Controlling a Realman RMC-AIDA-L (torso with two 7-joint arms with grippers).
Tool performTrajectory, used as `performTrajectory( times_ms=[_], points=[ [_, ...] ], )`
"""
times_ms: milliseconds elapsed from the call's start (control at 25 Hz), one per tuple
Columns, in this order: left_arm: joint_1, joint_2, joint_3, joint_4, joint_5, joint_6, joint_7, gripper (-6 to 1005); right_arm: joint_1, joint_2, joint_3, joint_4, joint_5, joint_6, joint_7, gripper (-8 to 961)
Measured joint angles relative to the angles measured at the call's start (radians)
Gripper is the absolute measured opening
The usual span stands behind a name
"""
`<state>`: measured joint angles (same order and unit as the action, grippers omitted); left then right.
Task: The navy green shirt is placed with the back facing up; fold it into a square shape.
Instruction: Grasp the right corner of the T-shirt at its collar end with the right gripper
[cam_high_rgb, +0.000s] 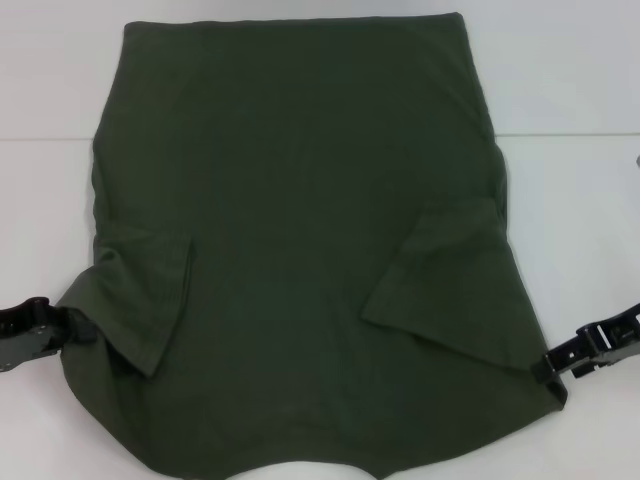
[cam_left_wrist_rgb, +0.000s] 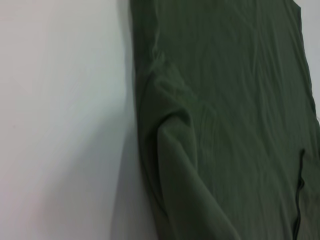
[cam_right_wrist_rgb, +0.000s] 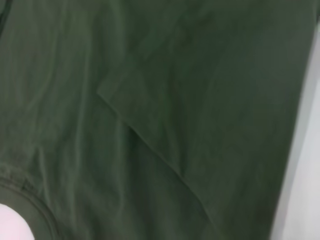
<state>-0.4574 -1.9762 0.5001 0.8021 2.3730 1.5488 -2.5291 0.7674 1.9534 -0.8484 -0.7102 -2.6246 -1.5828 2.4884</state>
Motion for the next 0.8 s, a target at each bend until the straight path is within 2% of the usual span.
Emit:
performTrajectory(
  times_ms=[800],
  points=[
    [-0.003, -0.003, 0.000, 0.000, 0.000, -0.006, -0.005, 20, 0.004, 0.040, -0.003, 0.005, -0.030, 0.041, 0.003, 590]
  ],
)
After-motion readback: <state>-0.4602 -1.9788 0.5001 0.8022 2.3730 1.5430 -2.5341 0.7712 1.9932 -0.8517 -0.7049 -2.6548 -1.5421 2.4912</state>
